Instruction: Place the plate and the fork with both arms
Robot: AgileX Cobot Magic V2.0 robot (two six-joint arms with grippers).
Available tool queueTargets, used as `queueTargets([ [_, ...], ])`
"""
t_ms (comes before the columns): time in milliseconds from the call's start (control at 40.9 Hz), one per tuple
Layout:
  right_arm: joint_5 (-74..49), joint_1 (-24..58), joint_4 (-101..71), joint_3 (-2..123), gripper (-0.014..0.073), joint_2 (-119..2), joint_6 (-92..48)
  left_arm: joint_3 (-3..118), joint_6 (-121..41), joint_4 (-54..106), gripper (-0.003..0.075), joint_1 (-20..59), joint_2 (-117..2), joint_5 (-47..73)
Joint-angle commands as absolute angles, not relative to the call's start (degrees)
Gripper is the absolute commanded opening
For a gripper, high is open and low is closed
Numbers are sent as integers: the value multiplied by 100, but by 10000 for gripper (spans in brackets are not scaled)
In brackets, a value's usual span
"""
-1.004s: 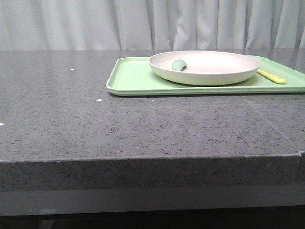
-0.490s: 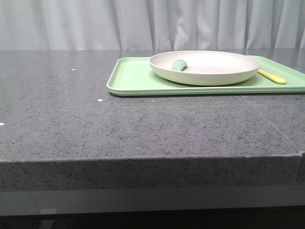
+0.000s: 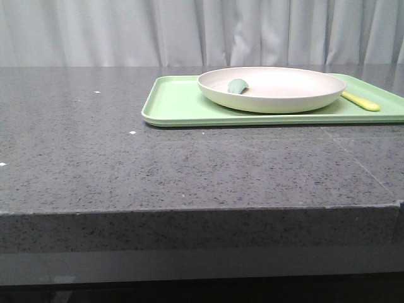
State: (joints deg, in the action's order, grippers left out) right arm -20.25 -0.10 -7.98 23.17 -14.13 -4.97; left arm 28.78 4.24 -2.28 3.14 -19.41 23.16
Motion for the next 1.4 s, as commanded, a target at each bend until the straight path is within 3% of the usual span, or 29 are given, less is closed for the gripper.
queueTargets([
  [0, -1524, -45, -759, 2459, -121, -1473, -548, 3041, 440, -191, -18, 305, -1980, 1858],
  [294, -1524, -45, -759, 2459, -121, -1473, -548, 2940, 440, -191, -18, 305, -1910, 1785],
  [808, -1524, -45, -759, 2459, -121, -1473, -548, 663, 440, 0, -18, 291, 178, 1535],
  [1371, -1530, -45, -759, 2459, -121, -1473, -548, -54, 440, 42, -18, -194, 147, 745],
])
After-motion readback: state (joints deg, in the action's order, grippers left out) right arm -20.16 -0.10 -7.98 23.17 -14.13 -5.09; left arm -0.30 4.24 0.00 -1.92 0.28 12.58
